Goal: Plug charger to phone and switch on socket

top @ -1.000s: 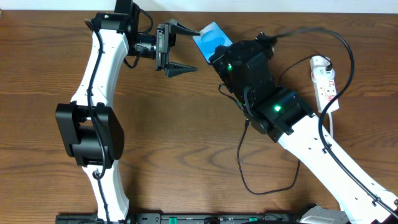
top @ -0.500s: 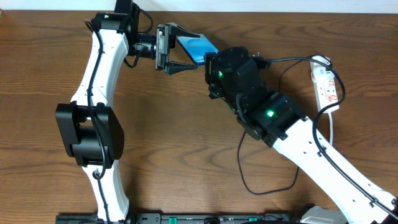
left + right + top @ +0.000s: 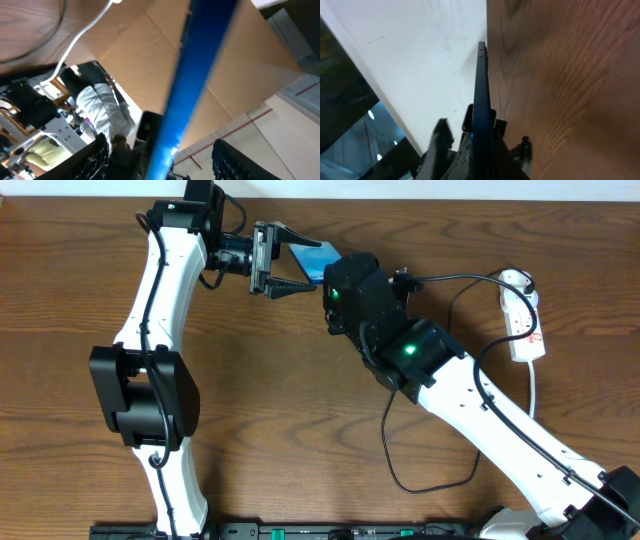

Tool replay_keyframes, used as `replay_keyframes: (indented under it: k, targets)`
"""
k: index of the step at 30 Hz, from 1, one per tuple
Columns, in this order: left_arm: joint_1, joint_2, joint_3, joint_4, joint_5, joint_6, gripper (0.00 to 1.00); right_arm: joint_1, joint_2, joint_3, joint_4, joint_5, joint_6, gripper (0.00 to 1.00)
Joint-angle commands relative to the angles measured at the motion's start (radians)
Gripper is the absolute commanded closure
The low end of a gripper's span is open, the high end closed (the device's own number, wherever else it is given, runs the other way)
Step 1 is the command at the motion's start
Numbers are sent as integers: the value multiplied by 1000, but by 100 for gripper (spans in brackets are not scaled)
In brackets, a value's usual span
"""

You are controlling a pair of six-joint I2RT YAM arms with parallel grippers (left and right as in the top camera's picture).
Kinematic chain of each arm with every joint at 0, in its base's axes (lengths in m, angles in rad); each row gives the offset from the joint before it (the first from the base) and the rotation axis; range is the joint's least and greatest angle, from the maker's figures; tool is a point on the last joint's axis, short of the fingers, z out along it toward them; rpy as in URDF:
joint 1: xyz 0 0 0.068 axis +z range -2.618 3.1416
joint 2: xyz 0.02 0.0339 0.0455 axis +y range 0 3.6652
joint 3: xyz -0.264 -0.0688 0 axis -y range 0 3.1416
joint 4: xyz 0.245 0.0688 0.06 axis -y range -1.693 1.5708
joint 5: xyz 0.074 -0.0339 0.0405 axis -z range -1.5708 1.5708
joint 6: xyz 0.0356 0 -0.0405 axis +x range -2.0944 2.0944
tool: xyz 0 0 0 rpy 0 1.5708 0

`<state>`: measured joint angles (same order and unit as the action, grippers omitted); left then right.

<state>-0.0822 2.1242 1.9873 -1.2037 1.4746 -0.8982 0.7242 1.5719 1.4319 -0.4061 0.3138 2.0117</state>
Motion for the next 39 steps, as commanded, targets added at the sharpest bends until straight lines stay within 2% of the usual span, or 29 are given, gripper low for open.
replay_keyframes:
  k: [1, 6, 14, 16, 18, 39]
  targets:
    - [-1, -34, 21, -2, -69, -6, 34, 9, -15, 27, 10, 39, 14, 98]
    - [-1, -34, 21, 69, -78, -29, 38, 34, -15, 27, 14, 40, 15, 98]
    - [-1, -34, 21, 92, -163, -58, 39, 34, -15, 27, 13, 48, 14, 98]
    - [-1, -34, 21, 100, -163, -58, 39, 34, -15, 27, 13, 63, 14, 98]
    - [-1, -34, 21, 115, -163, -58, 44, 34, -15, 27, 13, 63, 14, 98]
    - [-1, -34, 21, 117, -95, -107, 52, 35, -15, 27, 10, 76, 15, 98]
